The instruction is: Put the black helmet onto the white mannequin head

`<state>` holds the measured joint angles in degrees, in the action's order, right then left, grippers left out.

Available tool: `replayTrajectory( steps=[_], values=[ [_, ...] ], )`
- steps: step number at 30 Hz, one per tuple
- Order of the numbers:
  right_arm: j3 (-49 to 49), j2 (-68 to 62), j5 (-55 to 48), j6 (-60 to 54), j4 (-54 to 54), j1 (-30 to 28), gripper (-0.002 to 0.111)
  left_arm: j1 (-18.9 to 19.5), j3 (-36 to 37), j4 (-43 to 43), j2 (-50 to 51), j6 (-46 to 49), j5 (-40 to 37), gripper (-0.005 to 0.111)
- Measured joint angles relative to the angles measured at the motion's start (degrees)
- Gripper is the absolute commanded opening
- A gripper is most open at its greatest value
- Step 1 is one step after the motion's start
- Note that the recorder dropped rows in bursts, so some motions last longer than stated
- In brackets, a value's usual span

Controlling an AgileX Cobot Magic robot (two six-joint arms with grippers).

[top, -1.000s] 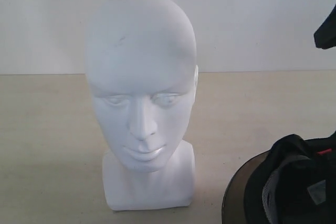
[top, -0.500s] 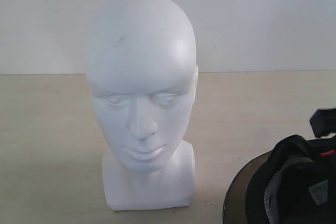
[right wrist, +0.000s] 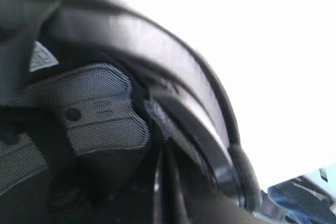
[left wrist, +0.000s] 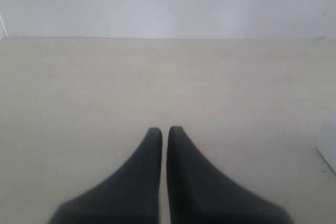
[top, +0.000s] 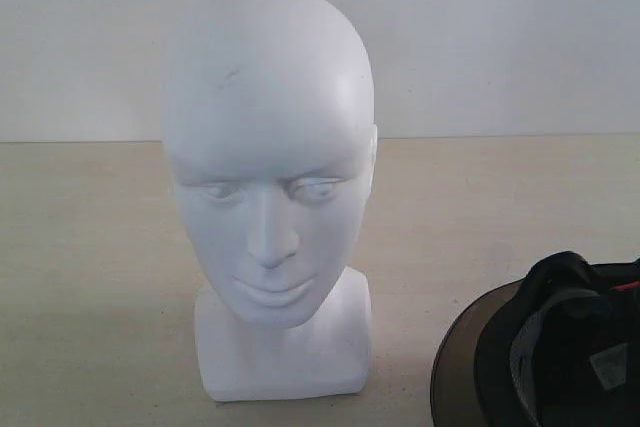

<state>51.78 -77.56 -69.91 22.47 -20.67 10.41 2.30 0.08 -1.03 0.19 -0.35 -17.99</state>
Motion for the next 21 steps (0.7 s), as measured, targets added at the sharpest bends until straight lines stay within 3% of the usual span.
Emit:
replayTrajectory(
  steps=[5, 11, 21],
  values=[
    [-0.13, -4.44, 3.76, -2.36, -0.96, -4.61, 0.000, 0.00, 0.00, 0.00, 0.00, 0.00, 0.00, 0.004],
    [0.66, -10.11, 13.70, -2.57, 0.90, -5.09, 0.000, 0.00, 0.00, 0.00, 0.00, 0.00, 0.00, 0.004],
    [10.60, -13.58, 14.82, -11.50, 12.03, -5.09, 0.000, 0.00, 0.00, 0.00, 0.00, 0.00, 0.00, 0.004]
  ],
)
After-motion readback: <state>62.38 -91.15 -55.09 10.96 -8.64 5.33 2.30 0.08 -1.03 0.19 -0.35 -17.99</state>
